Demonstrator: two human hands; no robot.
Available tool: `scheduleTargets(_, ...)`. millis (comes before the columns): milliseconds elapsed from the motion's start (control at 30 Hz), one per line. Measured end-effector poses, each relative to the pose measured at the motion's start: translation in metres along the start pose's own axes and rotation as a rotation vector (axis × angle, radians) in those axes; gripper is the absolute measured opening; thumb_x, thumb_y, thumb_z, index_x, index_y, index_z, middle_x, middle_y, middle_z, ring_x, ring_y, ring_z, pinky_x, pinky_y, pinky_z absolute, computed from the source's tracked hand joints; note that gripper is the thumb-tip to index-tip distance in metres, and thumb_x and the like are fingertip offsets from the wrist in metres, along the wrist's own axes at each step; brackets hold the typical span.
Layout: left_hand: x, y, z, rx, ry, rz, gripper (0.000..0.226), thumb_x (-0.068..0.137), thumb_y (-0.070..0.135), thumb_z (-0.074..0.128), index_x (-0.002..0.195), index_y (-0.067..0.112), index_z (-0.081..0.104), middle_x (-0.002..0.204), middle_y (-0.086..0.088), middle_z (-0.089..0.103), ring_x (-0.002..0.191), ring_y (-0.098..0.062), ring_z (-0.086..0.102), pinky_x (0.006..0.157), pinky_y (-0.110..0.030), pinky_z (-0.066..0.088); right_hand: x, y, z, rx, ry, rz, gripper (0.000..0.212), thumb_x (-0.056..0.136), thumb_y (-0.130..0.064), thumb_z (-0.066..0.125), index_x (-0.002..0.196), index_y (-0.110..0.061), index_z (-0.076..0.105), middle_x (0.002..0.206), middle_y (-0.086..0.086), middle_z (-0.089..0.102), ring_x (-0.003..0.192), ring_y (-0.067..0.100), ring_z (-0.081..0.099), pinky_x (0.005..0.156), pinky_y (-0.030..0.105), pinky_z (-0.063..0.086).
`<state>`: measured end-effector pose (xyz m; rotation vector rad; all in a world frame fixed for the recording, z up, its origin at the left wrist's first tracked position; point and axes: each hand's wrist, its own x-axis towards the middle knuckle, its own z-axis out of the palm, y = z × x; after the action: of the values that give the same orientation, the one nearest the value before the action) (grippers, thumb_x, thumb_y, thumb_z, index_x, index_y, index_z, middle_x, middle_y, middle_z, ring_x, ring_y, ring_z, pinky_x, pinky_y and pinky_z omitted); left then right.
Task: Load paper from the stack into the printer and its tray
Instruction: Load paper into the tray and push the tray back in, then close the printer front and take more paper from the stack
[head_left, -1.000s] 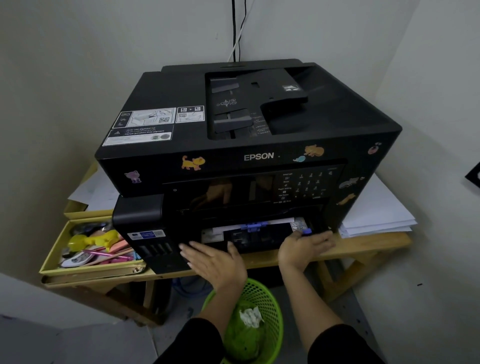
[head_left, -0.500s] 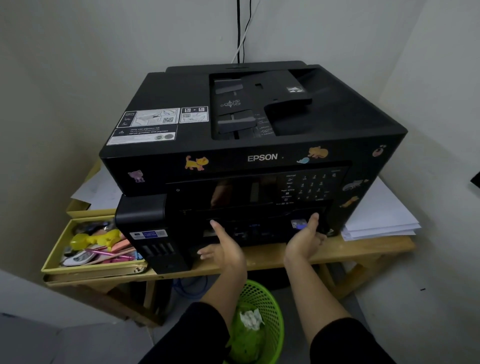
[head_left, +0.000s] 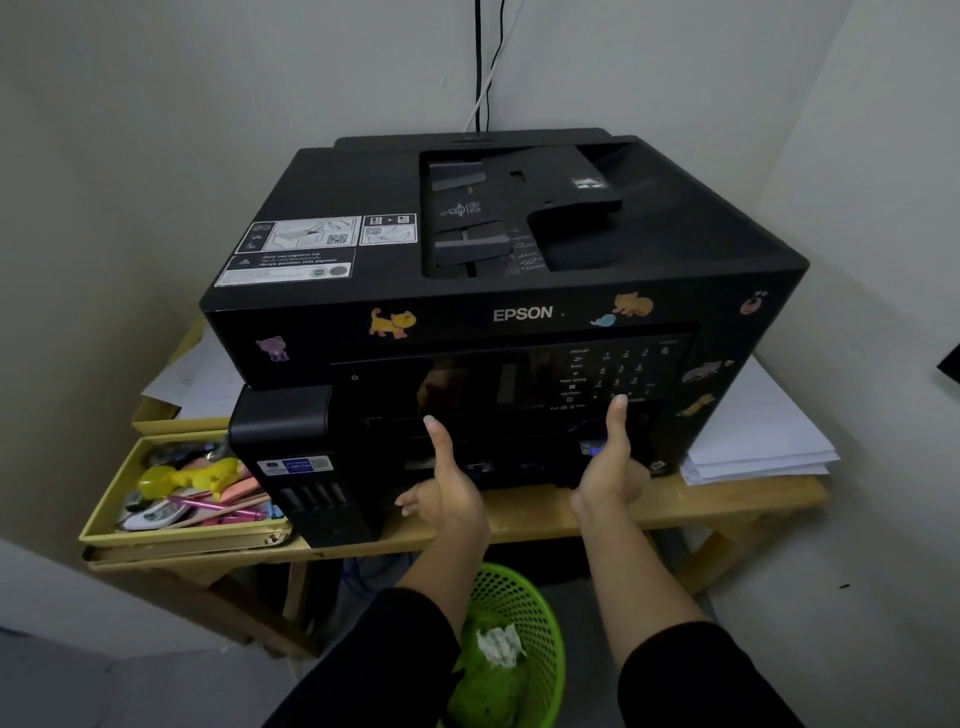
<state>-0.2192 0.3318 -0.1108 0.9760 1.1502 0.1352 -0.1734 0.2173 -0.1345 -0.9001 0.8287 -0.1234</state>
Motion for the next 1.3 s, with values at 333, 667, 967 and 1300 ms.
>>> scheduleTargets(333,-0.001,0.011,0.005,-0.159,0.072,-0.039,0.156,0.024,0.092,0.058,0.148,0.003,0.025,0.149,-0.01,0.039,0.132,-0.03,0.045,0.111,-0.045,0.035,-0.008,-0.01,0.011,0.001,0.001,0.046,0.14,0.025,-0.07,0.082,0.144,-0.015,0.031,0.132,0.009,0.054,0.118,0.029,0.057,0.096,0.049,0.052)
scheduleTargets(667,0.011,0.009,0.006,-0.197,0.067,-0.033,0.128,0.045,0.077,0.071,0.143,0.004,0.036,0.135,-0.01,0.054,0.119,-0.031,0.056,0.103,-0.043,0.045,-0.007,-0.006,0.012,0.026,-0.005,0.041,0.16,0.008,-0.075,0.076,0.147,-0.017,0.024,0.144,0.011,0.044,0.129,0.032,0.048,0.1,0.051,0.048)
scheduleTargets(967,0.037,0.003,0.005,-0.257,-0.128,0.054,0.085,0.071,0.057,0.071,0.127,-0.004,0.053,0.088,-0.008,0.065,0.094,-0.025,0.064,0.082,-0.028,0.049,0.018,-0.002,0.01,0.101,-0.172,0.091,0.106,0.076,-0.042,0.074,0.153,-0.022,0.004,0.152,0.009,0.033,0.141,0.029,0.032,0.116,0.044,0.03)
scheduleTargets(1300,0.045,0.005,0.001,-0.085,-0.225,0.078,0.092,0.076,0.063,0.061,0.142,0.004,0.035,0.121,-0.005,0.058,0.11,-0.022,0.057,0.115,-0.038,0.032,0.02,-0.008,0.004,0.04,-0.285,0.116,0.112,0.069,-0.051,0.075,0.152,-0.025,0.005,0.152,0.008,0.033,0.139,0.028,0.035,0.114,0.043,0.034)
